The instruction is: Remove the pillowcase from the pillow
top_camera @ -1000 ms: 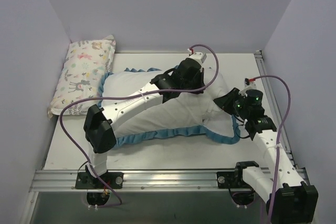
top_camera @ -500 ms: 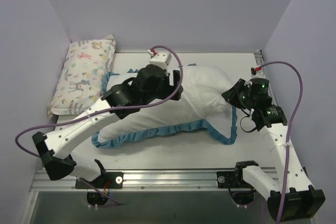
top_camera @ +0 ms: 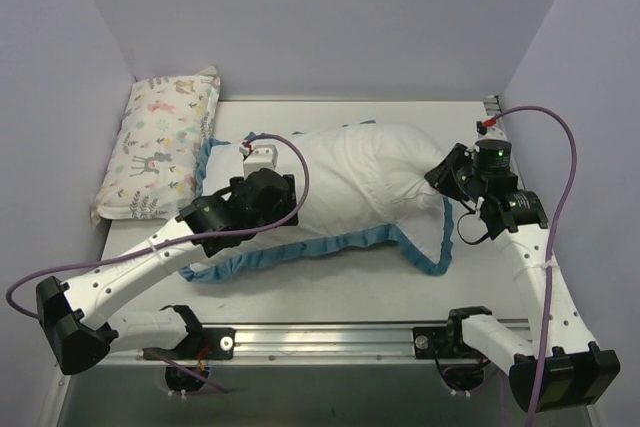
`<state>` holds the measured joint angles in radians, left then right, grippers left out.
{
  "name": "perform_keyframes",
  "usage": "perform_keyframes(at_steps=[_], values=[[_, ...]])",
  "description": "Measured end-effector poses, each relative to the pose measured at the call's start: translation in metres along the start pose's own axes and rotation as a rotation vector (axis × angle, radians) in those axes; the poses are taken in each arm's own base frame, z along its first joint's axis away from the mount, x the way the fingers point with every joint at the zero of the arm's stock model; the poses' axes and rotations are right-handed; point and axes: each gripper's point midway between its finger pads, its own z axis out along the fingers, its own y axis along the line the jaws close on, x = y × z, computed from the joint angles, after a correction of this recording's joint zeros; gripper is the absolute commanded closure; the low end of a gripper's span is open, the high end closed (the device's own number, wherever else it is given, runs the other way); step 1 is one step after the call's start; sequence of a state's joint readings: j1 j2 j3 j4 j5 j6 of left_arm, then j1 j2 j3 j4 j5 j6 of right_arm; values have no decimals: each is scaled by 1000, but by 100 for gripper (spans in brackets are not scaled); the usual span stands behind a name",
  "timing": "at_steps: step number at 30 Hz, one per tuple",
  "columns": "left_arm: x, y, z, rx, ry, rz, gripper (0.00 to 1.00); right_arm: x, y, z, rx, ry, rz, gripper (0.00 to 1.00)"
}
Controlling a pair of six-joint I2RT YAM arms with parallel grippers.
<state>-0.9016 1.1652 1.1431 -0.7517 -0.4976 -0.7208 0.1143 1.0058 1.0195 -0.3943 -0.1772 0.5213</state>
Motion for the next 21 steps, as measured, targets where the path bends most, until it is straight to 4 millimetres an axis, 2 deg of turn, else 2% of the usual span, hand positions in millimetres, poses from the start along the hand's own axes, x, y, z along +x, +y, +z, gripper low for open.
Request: perform_keyframes(at_steps=[3, 8, 10, 17, 20, 21], values=[[9, 4, 11, -31, 25, 7, 30, 0, -1, 0, 3, -1, -4, 100], [6, 29, 25, -110, 28, -50, 86, 1, -1, 0, 7, -1, -14, 100], [2, 42, 28, -140, 23, -78, 100, 1, -2, 0, 12, 3, -18, 100], [-16, 65, 24, -174, -14, -120, 100, 1, -2, -3, 17, 10, -25, 100], [-17, 61, 20, -133, -6, -106, 45, 1, -2, -4, 18, 12, -26, 100], [-17, 57, 18, -111, -4, -97, 33, 2, -3, -4, 18, 14, -27, 100]])
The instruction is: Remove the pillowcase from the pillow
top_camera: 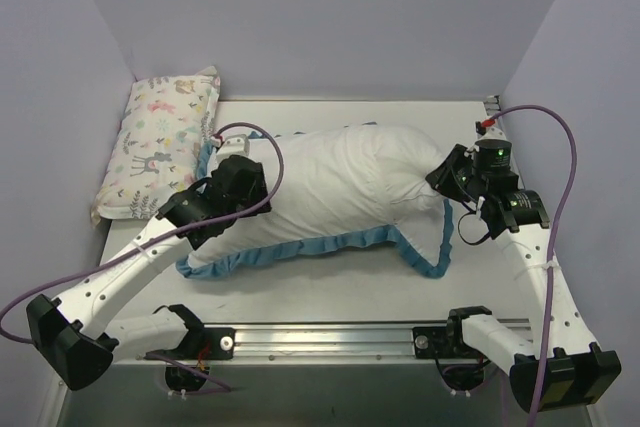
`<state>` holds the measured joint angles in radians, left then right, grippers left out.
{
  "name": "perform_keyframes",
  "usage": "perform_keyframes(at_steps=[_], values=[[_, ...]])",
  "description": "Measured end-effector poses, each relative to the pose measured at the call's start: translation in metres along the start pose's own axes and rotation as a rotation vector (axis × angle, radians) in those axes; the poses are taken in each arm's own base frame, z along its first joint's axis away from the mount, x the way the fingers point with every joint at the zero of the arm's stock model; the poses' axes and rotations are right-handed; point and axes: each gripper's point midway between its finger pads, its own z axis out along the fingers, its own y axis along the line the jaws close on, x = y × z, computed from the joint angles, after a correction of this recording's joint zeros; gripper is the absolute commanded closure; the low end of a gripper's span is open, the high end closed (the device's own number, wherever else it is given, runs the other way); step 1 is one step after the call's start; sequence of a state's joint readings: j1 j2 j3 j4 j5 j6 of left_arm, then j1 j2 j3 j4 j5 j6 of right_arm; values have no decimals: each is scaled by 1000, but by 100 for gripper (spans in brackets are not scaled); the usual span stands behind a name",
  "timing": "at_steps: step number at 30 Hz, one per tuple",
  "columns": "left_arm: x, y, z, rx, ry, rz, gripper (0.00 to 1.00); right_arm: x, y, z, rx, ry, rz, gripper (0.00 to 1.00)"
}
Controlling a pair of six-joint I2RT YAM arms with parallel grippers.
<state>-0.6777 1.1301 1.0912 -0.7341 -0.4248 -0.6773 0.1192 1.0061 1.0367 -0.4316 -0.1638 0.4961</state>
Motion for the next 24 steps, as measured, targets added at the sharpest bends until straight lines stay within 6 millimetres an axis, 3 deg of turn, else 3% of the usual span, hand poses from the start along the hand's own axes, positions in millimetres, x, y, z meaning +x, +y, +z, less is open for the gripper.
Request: perform_keyframes(at_steps=[1, 5, 7, 10, 13, 14, 15, 17, 18, 24], values=[[2, -6, -3, 21, 0, 10, 21, 0, 0, 0, 0, 1, 0, 100], [22, -42, -19, 128, 19, 75, 14, 0, 0, 0, 0, 1, 0, 100], [35, -57, -27, 166, 32, 100, 5, 0, 0, 0, 0, 1, 0, 100], [45, -63, -22, 140, 35, 99, 5, 0, 0, 0, 1, 1, -1, 100], [47, -59, -7, 72, 23, 85, 29, 0, 0, -1, 2, 3, -1, 100], [47, -57, -3, 50, 19, 82, 51, 0, 0, -2, 3, 4, -3, 100], [47, -55, 1, 32, 15, 78, 65, 0, 0, -2, 5, 4, -4, 100], [44, -48, 7, -2, 7, 81, 83, -2, 0, -3, 9, 0, -8, 100], [42, -46, 10, -11, 4, 74, 99, -3, 0, -4, 10, -2, -8, 100], [15, -34, 13, -12, -39, -6, 100, -8, 5, -10, 1, -4, -10, 100]])
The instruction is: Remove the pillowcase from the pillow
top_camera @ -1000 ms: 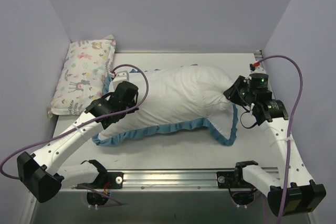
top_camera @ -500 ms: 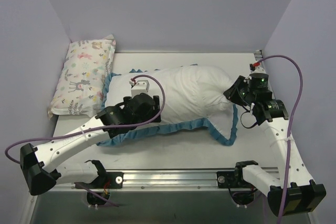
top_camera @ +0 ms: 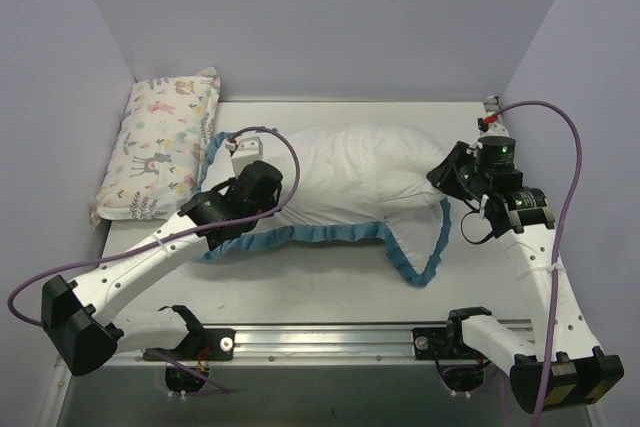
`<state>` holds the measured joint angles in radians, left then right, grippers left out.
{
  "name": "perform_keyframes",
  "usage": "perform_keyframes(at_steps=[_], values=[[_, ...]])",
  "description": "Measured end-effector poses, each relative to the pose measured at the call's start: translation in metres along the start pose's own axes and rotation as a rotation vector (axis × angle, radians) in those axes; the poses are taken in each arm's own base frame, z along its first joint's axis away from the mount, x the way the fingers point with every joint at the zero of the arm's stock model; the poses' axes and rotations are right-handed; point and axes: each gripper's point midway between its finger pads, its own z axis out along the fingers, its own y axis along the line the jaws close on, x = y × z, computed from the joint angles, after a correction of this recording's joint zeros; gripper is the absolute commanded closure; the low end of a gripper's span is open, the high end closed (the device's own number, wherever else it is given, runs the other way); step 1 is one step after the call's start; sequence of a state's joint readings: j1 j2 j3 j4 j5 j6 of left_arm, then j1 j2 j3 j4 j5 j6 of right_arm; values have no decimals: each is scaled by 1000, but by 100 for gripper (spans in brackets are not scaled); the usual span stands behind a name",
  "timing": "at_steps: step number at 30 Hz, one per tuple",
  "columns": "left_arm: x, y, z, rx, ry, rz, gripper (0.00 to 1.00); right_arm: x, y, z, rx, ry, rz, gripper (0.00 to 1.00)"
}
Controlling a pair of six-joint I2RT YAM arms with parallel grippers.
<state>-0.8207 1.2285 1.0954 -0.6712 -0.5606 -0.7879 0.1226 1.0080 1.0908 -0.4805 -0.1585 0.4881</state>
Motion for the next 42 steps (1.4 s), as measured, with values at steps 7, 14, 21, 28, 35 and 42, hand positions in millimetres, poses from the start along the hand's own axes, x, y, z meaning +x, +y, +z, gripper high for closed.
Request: perform_keyframes(at_steps=[7, 14, 21, 28, 35, 42], values=[[-45, 33, -10, -11, -85, -113, 100, -13, 5, -6, -34, -5, 31, 100], [-69, 84, 3, -103, -93, -240, 100, -28, 0, -15, -59, 0, 127, 100], [-79, 119, 22, -113, -51, -372, 100, -31, 11, -25, -120, 28, 184, 100], [-73, 112, 22, -63, -10, -299, 100, -39, 21, -34, -151, 13, 175, 100], [-75, 91, 5, 8, -23, -170, 66, -41, 21, -45, -135, -40, 124, 100], [-105, 71, -33, 76, -129, -117, 28, -1, -23, -22, 15, -28, 89, 22]])
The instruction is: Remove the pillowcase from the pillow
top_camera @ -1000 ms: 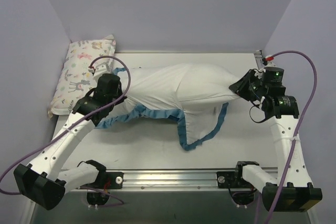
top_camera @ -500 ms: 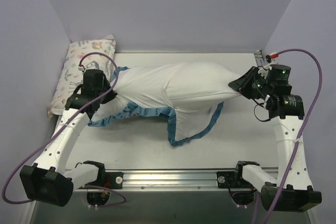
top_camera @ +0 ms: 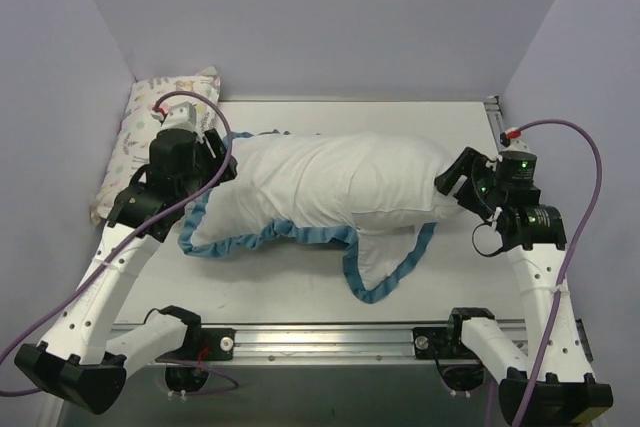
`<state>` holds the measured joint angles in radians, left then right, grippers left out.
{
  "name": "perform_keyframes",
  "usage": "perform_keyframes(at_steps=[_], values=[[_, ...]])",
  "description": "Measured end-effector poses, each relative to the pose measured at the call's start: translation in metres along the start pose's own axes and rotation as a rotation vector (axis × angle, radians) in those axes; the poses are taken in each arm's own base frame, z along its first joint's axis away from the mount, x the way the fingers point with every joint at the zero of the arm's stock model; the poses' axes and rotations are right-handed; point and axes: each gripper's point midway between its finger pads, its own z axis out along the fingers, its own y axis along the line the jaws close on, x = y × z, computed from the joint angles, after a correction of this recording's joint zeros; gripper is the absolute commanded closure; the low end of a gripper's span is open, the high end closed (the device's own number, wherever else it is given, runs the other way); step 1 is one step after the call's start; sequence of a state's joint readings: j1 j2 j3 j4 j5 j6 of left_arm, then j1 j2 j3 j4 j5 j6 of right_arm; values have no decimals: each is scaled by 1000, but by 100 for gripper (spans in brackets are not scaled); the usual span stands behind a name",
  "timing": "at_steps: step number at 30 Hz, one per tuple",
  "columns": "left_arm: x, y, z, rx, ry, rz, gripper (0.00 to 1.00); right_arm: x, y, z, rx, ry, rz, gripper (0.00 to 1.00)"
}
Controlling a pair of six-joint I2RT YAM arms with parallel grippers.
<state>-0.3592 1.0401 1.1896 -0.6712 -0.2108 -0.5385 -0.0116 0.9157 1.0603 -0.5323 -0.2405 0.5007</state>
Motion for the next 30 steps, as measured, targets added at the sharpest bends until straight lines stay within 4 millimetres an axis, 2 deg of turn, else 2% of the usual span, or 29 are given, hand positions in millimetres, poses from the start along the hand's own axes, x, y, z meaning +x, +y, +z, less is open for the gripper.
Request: perform_keyframes(at_steps=[3, 6, 10, 14, 16, 19, 21, 23, 25, 27, 28, 29, 30], values=[[-16, -13, -9, 35, -39, 2, 24, 14, -24, 3, 93, 13, -10, 14], [-25, -25, -5, 55, -45, 14, 18, 3, -28, -6, 125, -37, -26, 9], [-24, -53, 23, 92, 4, 78, 15, -25, -10, -22, 99, -120, -52, 7], [-17, -85, 60, 133, 69, 154, 14, -41, 18, -24, 55, -132, -114, 1], [-11, -97, 77, 153, 100, 180, 13, -42, 31, -18, 40, -111, -150, 1], [-2, -115, 97, 195, 139, 211, 12, -35, 44, 2, 27, -51, -200, 1], [3, -129, 105, 227, 154, 233, 12, -22, 44, 23, 41, 8, -218, 1], [11, -146, 110, 265, 171, 259, 12, 3, 35, 46, 60, 70, -232, 2], [22, -161, 114, 306, 193, 286, 11, 39, 17, 63, 89, 152, -248, 7], [35, -172, 116, 336, 220, 309, 11, 69, 0, 76, 109, 197, -253, 19], [43, -177, 118, 348, 238, 321, 11, 84, -8, 81, 116, 212, -247, 28], [50, -179, 120, 352, 252, 330, 11, 92, -14, 85, 118, 214, -238, 54], [56, -180, 123, 353, 266, 337, 11, 97, -17, 89, 107, 200, -229, 64]])
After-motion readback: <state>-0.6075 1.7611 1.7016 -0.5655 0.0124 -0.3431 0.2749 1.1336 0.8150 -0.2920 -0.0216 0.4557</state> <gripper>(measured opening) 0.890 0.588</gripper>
